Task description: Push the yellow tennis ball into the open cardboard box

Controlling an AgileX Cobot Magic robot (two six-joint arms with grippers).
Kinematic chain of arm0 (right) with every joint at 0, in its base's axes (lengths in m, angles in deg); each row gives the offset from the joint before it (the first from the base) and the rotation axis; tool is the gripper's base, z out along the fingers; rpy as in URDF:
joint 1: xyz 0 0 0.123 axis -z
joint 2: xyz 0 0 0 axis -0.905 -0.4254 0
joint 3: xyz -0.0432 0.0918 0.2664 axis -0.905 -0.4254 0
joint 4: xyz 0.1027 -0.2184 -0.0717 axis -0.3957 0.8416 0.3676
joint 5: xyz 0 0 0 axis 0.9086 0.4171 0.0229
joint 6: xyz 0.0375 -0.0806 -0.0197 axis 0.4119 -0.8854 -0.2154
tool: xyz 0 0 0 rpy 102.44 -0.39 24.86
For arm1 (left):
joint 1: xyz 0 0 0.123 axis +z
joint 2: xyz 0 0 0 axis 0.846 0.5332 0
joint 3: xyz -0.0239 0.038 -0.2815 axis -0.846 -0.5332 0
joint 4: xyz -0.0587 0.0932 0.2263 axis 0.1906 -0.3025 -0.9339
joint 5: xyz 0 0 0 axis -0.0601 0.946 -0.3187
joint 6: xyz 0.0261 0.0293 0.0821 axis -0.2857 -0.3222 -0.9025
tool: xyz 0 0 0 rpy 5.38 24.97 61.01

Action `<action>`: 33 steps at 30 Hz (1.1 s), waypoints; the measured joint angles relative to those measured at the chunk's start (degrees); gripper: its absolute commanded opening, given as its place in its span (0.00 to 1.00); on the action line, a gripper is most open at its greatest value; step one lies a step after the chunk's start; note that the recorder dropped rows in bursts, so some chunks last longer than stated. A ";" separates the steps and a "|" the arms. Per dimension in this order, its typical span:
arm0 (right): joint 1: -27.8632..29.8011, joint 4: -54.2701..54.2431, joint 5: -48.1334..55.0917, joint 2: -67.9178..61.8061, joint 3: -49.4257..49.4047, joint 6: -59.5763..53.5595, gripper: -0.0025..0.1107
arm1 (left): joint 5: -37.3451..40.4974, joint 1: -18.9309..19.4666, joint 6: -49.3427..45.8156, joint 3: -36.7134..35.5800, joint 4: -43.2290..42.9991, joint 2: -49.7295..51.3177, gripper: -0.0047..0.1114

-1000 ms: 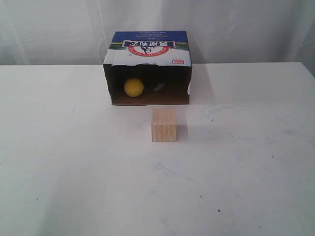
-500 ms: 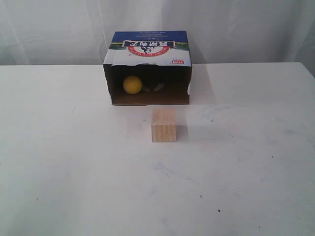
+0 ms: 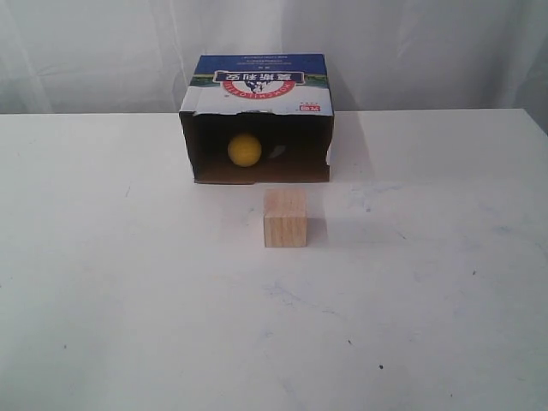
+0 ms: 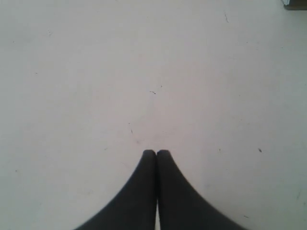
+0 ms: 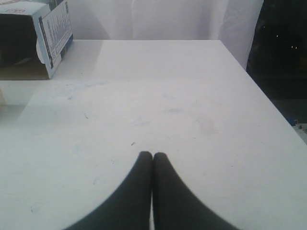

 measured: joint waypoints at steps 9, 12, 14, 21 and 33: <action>0.00 -0.03 0.00 0.00 0.00 0.00 0.02 | -0.55 -0.12 -1.72 0.00 2.64 0.00 0.04; 0.00 -0.12 0.00 0.00 0.00 0.00 0.02 | -1.97 -0.12 -9.13 0.00 7.32 0.00 0.04; 0.00 -0.12 0.00 0.00 0.00 0.00 0.02 | -2.09 -0.12 -12.33 0.00 8.87 0.00 0.04; 0.00 -0.12 0.00 0.00 0.00 0.00 0.02 | -2.38 -0.12 -13.85 0.00 9.82 0.00 0.04; 0.00 -0.12 0.00 0.00 0.00 0.05 0.02 | -2.51 -0.12 -14.33 0.00 10.16 0.00 0.04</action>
